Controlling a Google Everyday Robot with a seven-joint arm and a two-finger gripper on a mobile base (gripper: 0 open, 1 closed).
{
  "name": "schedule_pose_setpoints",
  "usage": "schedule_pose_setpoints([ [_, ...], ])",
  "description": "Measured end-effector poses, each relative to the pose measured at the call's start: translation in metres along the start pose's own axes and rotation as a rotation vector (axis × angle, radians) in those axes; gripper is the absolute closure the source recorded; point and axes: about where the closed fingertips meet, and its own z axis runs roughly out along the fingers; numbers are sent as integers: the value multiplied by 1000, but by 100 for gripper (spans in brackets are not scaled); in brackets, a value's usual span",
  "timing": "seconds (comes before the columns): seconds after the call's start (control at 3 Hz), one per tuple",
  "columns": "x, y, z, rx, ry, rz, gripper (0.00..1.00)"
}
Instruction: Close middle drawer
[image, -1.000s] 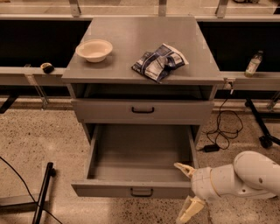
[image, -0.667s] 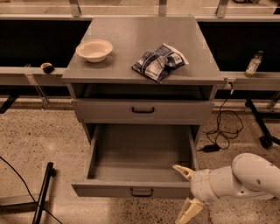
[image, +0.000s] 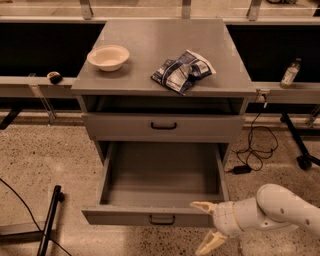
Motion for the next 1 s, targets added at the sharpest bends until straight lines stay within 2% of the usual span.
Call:
schedule_pose_setpoints([
  [0.33, 27, 12, 28, -43, -70, -75, 42],
  [0.67, 46, 19, 48, -36, -110, -111, 66],
  [1.0, 48, 21, 52, -38, -118, -115, 89],
])
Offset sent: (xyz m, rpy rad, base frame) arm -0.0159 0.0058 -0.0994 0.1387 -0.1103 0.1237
